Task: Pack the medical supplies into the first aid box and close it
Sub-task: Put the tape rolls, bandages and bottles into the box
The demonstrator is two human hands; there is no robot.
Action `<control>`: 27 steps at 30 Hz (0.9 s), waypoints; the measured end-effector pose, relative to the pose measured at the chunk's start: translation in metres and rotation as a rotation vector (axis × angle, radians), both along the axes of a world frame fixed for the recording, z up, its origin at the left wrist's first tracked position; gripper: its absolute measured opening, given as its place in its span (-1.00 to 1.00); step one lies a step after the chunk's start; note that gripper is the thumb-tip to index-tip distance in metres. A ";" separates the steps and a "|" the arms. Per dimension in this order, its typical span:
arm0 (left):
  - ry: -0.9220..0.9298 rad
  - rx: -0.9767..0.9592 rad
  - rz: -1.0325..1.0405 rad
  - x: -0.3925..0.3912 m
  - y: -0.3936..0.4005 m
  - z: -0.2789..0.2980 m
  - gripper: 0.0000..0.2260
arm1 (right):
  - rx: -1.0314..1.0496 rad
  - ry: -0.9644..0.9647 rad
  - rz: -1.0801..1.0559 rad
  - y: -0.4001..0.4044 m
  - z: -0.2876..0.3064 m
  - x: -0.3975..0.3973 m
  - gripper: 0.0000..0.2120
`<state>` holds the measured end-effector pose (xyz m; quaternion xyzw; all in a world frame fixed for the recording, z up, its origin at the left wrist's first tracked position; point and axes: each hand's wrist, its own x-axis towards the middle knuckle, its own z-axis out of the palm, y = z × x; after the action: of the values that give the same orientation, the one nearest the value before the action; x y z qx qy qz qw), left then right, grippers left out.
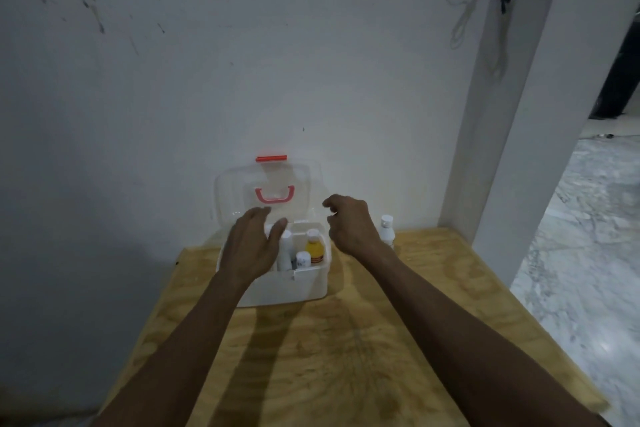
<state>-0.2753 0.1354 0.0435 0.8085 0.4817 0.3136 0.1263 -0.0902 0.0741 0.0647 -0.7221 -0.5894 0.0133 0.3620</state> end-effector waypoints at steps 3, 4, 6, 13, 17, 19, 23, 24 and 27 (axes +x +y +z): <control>0.023 0.001 0.134 -0.016 0.002 -0.010 -0.47 | 0.031 -0.002 -0.134 -0.001 -0.001 0.015 -0.61; 0.044 -0.010 0.170 -0.021 0.004 -0.014 -0.46 | 0.023 -0.009 -0.175 -0.002 -0.003 0.020 -0.59; 0.104 -0.058 0.217 -0.028 0.005 -0.020 -0.45 | -0.027 -0.039 -0.238 -0.004 -0.007 0.031 -0.57; 0.106 -0.159 0.187 -0.037 0.007 -0.035 -0.37 | -0.261 -0.020 -0.306 -0.007 -0.026 0.055 -0.67; 0.082 -0.183 0.168 -0.036 0.008 -0.040 -0.32 | -0.249 -0.005 -0.323 -0.005 -0.033 0.058 -0.72; 0.091 -0.182 0.180 -0.036 0.008 -0.043 -0.33 | -0.235 -0.008 -0.336 -0.006 -0.035 0.058 -0.66; 0.096 -0.173 0.183 -0.036 0.006 -0.045 -0.36 | -0.168 -0.010 -0.316 -0.006 -0.027 0.057 -0.71; 0.094 -0.167 0.182 -0.036 0.006 -0.045 -0.37 | -0.137 -0.005 -0.313 -0.005 -0.020 0.056 -0.72; 0.089 -0.165 0.178 -0.036 0.007 -0.047 -0.37 | -0.017 -0.043 -0.249 -0.002 0.015 0.044 -0.70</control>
<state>-0.3114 0.1423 -0.0032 0.7624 0.5809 0.2470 0.1425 -0.0462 0.0718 0.0794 -0.7927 -0.5028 -0.0421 0.3420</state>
